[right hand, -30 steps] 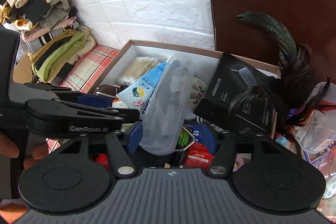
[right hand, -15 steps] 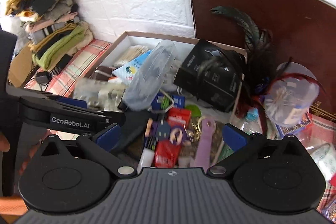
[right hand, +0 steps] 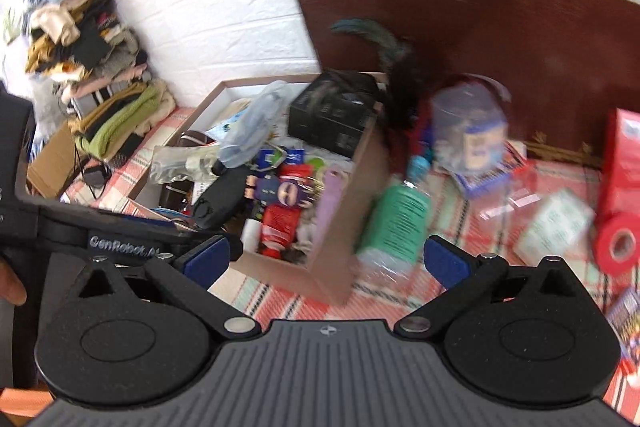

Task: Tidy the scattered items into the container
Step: 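Move both tools back toward the card box and red tape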

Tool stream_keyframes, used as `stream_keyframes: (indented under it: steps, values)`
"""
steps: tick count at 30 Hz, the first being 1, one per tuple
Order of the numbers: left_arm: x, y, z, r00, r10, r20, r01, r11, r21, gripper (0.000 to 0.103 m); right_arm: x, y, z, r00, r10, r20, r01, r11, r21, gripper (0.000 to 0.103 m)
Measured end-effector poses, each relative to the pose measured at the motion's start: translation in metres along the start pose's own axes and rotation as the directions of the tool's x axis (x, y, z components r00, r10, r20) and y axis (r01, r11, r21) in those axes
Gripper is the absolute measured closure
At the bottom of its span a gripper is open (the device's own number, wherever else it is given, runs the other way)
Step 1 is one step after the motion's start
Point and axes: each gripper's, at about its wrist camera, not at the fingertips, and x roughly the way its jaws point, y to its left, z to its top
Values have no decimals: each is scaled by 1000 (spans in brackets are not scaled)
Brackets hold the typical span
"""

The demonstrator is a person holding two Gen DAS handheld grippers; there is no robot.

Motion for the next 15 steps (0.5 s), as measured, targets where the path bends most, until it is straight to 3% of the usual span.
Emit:
stream_keyframes:
  steps: [7,15]
  values:
    - [0,-67,-35,1000,11,-4,-12,999,-41,2,-37,-53,-29,1000,24,-18,-24,1000,0,0]
    - [27,-151,-60,999,-22,-50,20,999,-35,2,-83,-128,-62,999,-27,-23,27,999,30,0]
